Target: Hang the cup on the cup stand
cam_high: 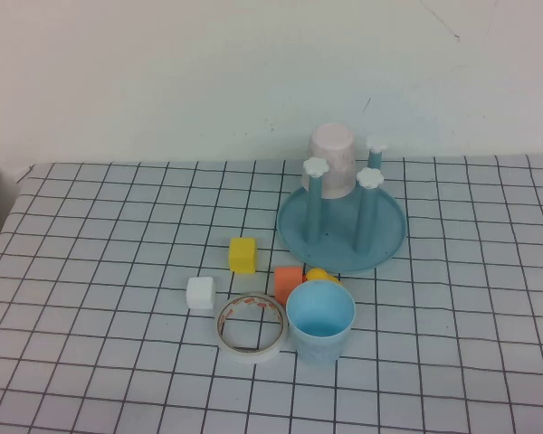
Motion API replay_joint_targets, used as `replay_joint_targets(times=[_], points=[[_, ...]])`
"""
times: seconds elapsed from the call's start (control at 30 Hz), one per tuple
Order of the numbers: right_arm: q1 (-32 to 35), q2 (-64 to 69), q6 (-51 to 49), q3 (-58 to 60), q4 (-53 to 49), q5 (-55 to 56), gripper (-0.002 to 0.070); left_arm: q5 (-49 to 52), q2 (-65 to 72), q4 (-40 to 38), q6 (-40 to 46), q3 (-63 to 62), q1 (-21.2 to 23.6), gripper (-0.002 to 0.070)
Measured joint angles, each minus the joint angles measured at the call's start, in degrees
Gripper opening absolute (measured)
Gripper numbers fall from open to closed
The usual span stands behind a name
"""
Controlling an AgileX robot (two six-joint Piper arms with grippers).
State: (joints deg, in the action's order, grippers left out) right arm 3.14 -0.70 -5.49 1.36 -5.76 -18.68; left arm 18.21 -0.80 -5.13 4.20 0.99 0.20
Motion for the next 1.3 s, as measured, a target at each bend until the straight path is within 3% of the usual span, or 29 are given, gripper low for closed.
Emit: replay_joint_targets(times=[1.13,1.23,1.3], points=[[0.00,0.00,0.00,0.00,-3.82,0.00,-0.0001,0.00,0.00,0.00,0.04,0.00,0.00,-0.0003],[0.00,0.00,0.00,0.00,-3.91,0.00,-0.0001,-0.52,0.00,-2.53,-1.54,0.00,0.00,-0.0003],[0.00,0.00,0.00,0.00,-3.91,0.00,-0.0001,-1.89,0.00,-9.07,-4.64,0.00,0.00,-0.0003]])
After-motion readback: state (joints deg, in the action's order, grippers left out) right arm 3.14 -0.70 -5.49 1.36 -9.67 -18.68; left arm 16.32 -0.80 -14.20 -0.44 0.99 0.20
